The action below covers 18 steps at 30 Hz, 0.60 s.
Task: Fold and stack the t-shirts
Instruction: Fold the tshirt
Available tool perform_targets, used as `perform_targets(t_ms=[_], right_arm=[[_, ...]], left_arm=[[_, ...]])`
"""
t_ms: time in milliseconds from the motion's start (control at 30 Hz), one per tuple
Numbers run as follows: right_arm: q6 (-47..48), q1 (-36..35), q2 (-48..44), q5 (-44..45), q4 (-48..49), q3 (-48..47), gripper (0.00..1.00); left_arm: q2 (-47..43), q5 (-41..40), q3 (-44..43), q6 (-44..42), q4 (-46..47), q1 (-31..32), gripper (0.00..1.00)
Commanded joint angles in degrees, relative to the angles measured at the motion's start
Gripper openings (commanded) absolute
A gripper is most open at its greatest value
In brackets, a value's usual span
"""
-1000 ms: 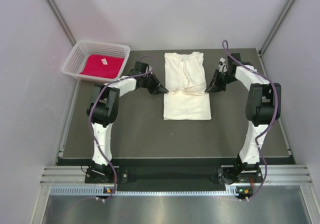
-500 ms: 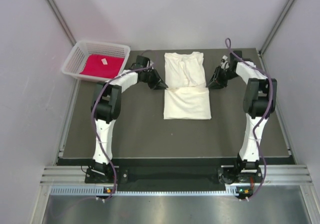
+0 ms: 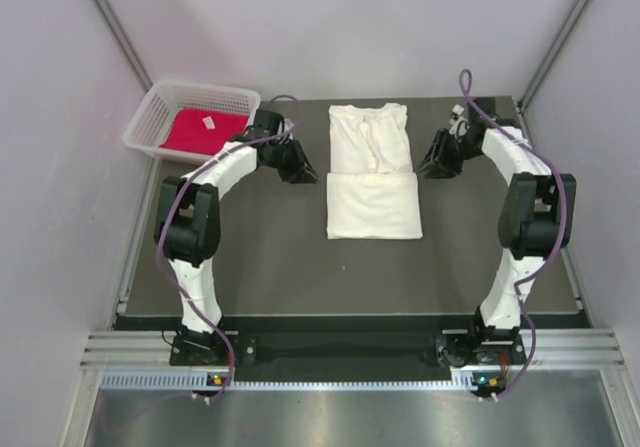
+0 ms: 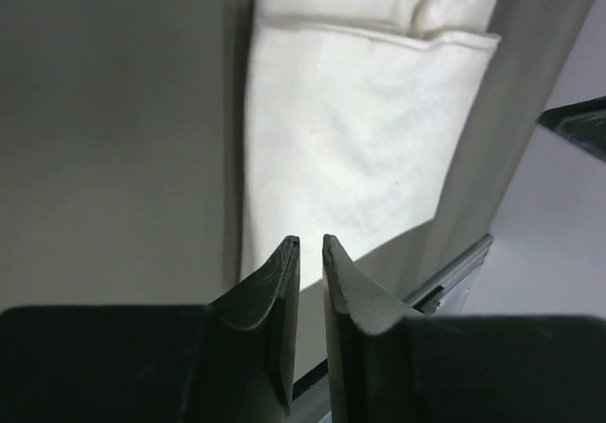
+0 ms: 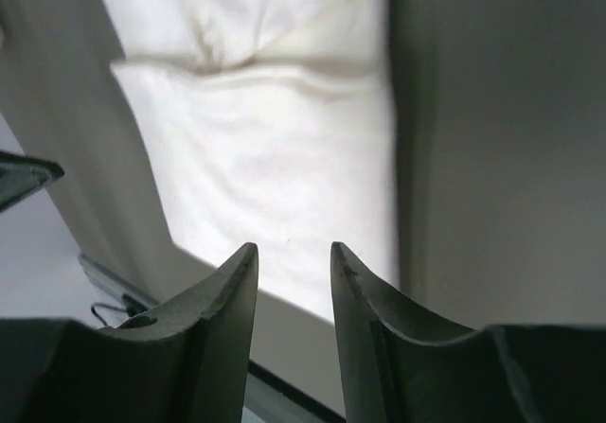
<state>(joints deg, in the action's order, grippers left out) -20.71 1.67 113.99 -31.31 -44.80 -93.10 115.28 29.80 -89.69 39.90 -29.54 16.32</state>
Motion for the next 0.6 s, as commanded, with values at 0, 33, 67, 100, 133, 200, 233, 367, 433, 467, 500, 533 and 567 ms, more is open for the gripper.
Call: perform_targets(t_ms=[0,33,67,100,133,200,233,367,433,467,500,533,567], right_arm=[[-0.64,-6.58,-8.16,-3.23,5.15,8.7,0.36],[-1.78,-8.6,-10.52,-4.28,7.16,13.16,0.35],[-2.49,-9.66,-11.5,-5.07,8.83,15.47,0.34],[-3.36,-11.06,-12.38,-5.95,10.33,17.75,0.33],[-4.94,-11.69,-13.35,-8.04,13.13,21.87,0.32],[-5.66,-13.61,-13.1,-10.08,14.64,24.71,0.26],[-5.31,-14.15,-11.97,-10.96,14.56,25.85,0.23],[-4.17,-15.64,-10.37,-10.79,14.04,27.36,0.11],[-2.77,-15.21,-9.76,-9.31,13.68,28.06,0.11],[-2.32,-14.95,-9.41,-8.51,13.6,28.32,0.11],[-1.8,-14.25,-9.06,-7.81,13.33,28.59,0.11],[-0.75,-13.98,-8.36,-7.19,13.24,29.11,0.11],[-0.39,-13.63,-8.09,-6.93,13.24,29.46,0.11]], left_arm=[[-4.98,5.78,6.36,2.02,8.61,2.4,0.2],[-5.16,6.66,7.41,2.55,9.84,4.23,0.18],[-5.24,7.54,8.64,3.25,11.24,5.38,0.18],[-5.16,7.81,9.09,3.43,11.95,6.61,0.18],[-4.98,7.99,9.79,3.6,12.74,9.15,0.17],[-3.76,9.04,10.85,5.44,15.73,11.01,0.17],[-3.14,9.74,12.24,6.58,16.7,12.15,0.16],[-0.86,9.93,14.54,7.49,17.51,12.86,0.09],[-0.33,8.17,15.16,5.46,14.87,12.43,0.09],[0.29,7.91,15.51,3.89,14.43,12.25,0.09],[0.55,7.99,15.95,3.26,14.25,12.16,0.08],[0.82,7.82,16.65,2.73,13.55,11.81,0.09],[0.99,7.82,17.0,1.68,13.54,11.72,0.08]])
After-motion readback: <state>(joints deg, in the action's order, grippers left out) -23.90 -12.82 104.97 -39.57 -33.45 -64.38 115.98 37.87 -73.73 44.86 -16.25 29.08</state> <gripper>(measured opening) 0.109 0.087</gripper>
